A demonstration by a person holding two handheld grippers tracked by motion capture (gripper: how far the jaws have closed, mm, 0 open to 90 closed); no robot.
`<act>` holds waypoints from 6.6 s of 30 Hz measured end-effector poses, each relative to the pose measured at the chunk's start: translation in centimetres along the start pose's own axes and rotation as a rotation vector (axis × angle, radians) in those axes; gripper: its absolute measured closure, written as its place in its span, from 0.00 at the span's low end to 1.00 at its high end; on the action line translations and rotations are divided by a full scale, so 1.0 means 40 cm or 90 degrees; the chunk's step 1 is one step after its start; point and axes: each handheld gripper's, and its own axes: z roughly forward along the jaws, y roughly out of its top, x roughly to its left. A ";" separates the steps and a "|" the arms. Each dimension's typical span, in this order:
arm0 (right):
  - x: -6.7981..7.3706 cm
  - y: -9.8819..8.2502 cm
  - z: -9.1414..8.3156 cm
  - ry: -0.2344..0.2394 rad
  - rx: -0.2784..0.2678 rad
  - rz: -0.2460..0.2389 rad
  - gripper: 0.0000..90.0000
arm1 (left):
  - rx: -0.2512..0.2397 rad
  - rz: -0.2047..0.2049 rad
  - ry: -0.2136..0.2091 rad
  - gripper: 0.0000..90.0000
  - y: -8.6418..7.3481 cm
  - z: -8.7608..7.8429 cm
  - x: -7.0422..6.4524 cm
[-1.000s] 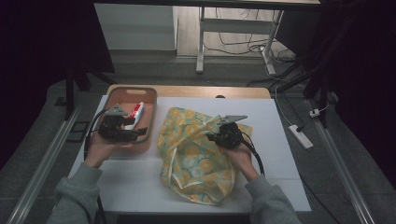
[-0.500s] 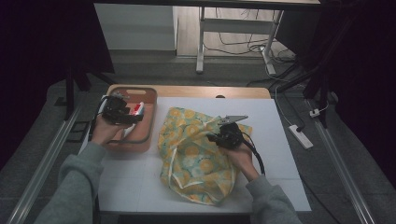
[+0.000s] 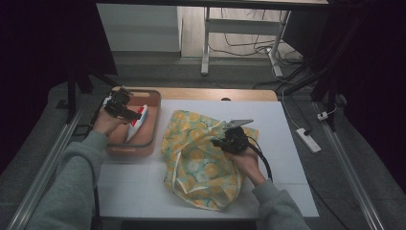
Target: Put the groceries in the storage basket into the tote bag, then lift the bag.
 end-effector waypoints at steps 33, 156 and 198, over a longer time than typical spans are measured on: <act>-0.010 -0.004 0.008 -0.004 0.006 0.003 1.00 | 0.131 -0.075 -0.124 0.82 -0.012 0.181 0.036; -0.007 0.000 -0.081 0.026 -0.094 0.067 1.00 | -0.125 0.202 -0.268 0.47 -0.118 -0.065 -0.472; 0.018 -0.205 -0.246 -0.061 -0.018 0.061 0.40 | -0.079 0.178 -0.239 0.35 -0.134 0.020 -0.489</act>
